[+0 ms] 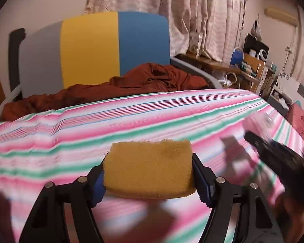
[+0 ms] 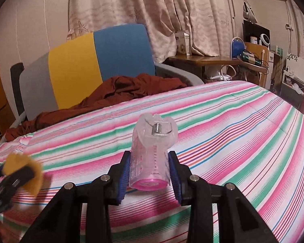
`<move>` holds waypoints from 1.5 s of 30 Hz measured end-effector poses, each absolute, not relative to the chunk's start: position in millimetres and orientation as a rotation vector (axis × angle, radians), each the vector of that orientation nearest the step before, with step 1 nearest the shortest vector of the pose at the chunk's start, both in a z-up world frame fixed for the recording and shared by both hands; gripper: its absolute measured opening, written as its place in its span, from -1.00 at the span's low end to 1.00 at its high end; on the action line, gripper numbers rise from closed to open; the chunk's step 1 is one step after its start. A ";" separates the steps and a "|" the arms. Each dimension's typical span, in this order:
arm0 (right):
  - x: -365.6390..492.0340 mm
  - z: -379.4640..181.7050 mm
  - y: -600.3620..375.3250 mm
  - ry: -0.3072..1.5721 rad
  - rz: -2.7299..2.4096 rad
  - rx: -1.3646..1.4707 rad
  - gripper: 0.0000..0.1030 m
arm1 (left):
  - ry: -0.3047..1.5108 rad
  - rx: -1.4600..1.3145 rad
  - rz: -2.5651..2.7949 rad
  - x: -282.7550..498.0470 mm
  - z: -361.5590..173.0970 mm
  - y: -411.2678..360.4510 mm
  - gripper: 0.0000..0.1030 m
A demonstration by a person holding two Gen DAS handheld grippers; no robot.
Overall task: Organize objects
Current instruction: 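Carry the sponge to the tray with left gripper while right carries pink container there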
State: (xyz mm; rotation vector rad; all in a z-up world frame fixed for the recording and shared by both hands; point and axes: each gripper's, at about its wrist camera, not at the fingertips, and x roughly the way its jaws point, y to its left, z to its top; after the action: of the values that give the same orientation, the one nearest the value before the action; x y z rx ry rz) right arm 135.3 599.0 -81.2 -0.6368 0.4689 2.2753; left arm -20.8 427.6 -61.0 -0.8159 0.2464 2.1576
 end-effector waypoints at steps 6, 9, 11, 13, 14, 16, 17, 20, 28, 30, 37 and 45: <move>142.2 -74.1 603.4 0.525 2.287 -0.633 -0.30 | 0.119 -0.864 2.164 5.8 -51.8 353.7 0.42; 148.3 -66.9 598.2 0.522 2.291 -0.639 -0.30 | 0.107 -0.866 2.168 18.2 -47.5 322.1 0.42; 151.6 -60.8 591.5 0.520 2.307 -0.641 -0.30 | 0.077 -0.867 2.170 22.4 -44.5 302.4 0.42; 154.7 -53.1 581.4 0.530 2.326 -0.638 -0.30 | 0.052 -0.865 2.193 24.4 -38.3 280.6 0.42; 156.2 -48.7 576.0 0.542 2.338 -0.631 -0.30 | 0.019 -0.870 2.201 23.2 -33.2 268.0 0.43; 158.1 -39.1 562.5 0.567 2.371 -0.621 -0.30 | -0.023 -0.865 2.210 20.9 -26.1 250.8 0.43; 158.3 -34.0 555.6 0.577 2.387 -0.615 -0.30 | -0.027 -0.864 2.229 19.1 -22.1 243.0 0.43; 154.8 -20.6 529.3 0.592 2.461 -0.608 -0.30 | -0.083 -0.858 2.267 9.2 -10.7 211.0 0.45; 137.4 1.3 448.7 0.630 2.673 -0.633 -0.30 | -0.089 -0.904 2.408 -21.7 -11.8 139.9 0.46; 135.6 7.3 430.3 0.642 2.720 -0.630 -0.30 | -0.096 -0.946 2.439 -29.0 -15.6 120.7 0.46; 128.0 14.2 367.9 0.624 2.856 -0.686 -0.30 | -0.142 -1.030 2.504 -31.9 -30.5 62.1 0.47; 109.0 14.2 312.5 0.626 2.974 -0.771 -0.30 | -0.103 -1.076 2.566 -25.4 -46.3 25.1 0.49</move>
State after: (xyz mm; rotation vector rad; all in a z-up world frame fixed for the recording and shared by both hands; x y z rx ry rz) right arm 109.0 312.5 14.2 -0.7708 0.6259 2.9738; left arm -25.4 25.1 -46.3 -1.0760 -0.1029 2.5659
